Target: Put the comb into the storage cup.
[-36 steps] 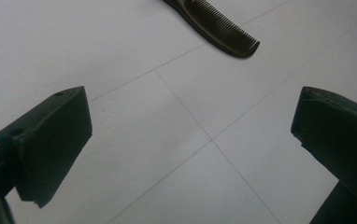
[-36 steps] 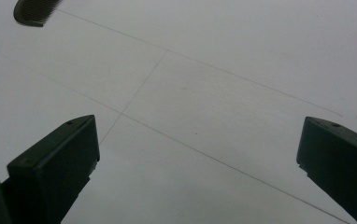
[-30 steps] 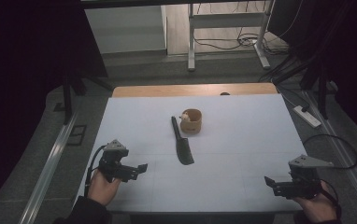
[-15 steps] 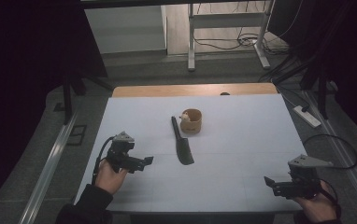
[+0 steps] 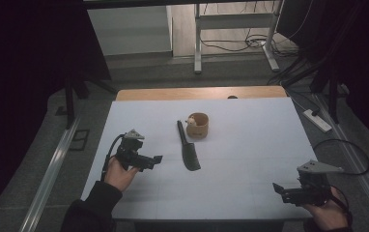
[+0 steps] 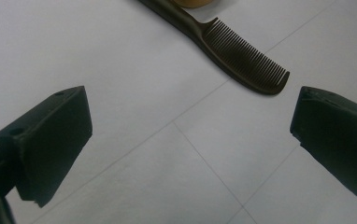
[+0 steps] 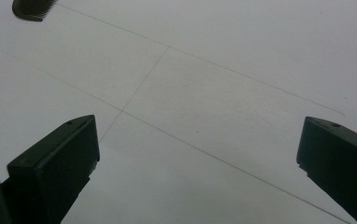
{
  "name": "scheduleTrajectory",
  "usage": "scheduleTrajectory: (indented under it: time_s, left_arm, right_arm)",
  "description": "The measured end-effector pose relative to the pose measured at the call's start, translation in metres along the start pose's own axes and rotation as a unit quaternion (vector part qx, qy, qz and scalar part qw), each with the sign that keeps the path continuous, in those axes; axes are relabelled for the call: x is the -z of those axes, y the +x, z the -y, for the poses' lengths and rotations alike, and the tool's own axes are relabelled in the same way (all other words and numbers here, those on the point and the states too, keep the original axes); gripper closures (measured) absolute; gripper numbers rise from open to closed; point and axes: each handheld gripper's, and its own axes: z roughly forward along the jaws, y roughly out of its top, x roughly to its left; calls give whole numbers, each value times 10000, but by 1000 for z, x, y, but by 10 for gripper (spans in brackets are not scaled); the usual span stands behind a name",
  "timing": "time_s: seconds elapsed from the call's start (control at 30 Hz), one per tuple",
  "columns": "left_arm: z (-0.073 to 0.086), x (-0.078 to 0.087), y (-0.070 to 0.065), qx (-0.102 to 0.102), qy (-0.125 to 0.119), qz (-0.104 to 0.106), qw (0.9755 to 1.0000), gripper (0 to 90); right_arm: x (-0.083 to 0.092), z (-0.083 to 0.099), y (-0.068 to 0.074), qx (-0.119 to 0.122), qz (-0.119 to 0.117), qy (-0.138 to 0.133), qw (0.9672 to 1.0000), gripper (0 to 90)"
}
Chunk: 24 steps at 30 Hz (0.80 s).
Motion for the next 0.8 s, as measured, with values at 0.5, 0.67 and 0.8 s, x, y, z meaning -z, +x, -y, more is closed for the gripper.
scheduleTrajectory:
  time_s: [0.5, 0.67, 0.8]
  left_arm:
    - [-22, -20, 8, -147, 128, 97, 9998, 0]
    - [-29, -27, 9, -165, 147, 86, 9997, 0]
    - [-35, -32, 9, -197, 160, 85, 9996, 0]
  right_arm:
    - [0, 0, 0, -10, 12, 2, 10000, 0]
    - [0, 0, 0, -8, 12, 5, 10000, 0]
    - [0, 0, 0, -10, 12, 7, 10000, 0]
